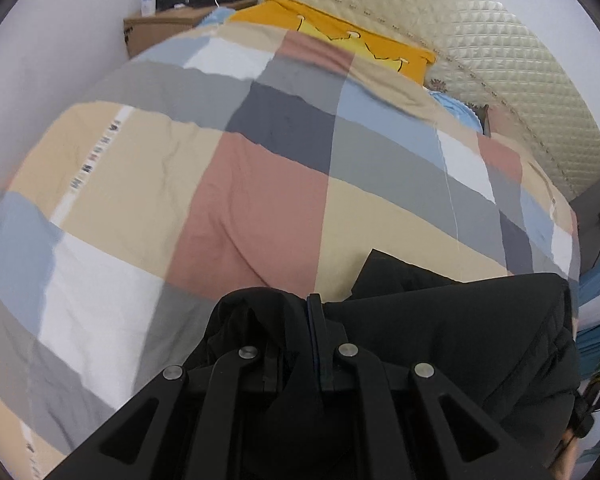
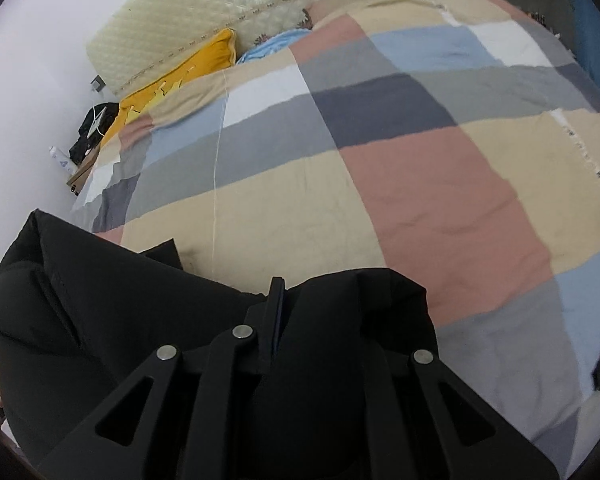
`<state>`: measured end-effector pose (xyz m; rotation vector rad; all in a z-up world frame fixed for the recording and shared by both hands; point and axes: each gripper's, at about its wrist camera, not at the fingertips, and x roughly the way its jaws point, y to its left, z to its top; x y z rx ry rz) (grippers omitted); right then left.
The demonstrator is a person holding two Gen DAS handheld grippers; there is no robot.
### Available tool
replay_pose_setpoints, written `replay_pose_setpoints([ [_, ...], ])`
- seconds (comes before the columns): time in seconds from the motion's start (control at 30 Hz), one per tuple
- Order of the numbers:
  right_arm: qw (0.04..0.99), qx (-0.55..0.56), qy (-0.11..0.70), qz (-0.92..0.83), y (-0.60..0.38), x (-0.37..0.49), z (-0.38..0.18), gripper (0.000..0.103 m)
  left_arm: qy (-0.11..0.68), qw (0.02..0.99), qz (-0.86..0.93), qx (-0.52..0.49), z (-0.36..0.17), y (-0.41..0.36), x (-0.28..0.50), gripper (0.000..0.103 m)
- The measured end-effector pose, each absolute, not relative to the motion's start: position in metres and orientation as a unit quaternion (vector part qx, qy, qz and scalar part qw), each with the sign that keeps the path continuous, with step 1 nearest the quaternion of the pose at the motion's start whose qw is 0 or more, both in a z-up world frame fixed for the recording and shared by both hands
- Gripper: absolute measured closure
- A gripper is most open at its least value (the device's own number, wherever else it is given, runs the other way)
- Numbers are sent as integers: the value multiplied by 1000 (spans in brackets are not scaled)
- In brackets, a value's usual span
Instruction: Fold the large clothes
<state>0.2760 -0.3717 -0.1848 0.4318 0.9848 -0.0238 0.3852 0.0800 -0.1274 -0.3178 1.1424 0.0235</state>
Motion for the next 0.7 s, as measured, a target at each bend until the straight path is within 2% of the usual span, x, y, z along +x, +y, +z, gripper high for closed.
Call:
replay_pose_setpoints([
  [0.23,865,169,472,-17,-358,281,-199,94,523,845,3,-116,-145,67,389,93],
  [0.33,868,161,469,-10,-358,275,-191,93,520,843,-6,-135,-149,75,384,93],
  [0.57,858,202,473,-10,-364,259,-160,80,547,829,-31,-116,-116,90,360,90],
  [0.6,860,193,473,-9,-361,255,-154,79,550,826,-35,-121,-106,95,353,87],
  [0.67,861,181,475,-8,-358,248,-145,78,546,825,-44,-139,-87,108,336,71],
  [0.7,862,175,475,-7,-357,242,-137,75,536,830,-44,-147,-75,117,327,53],
])
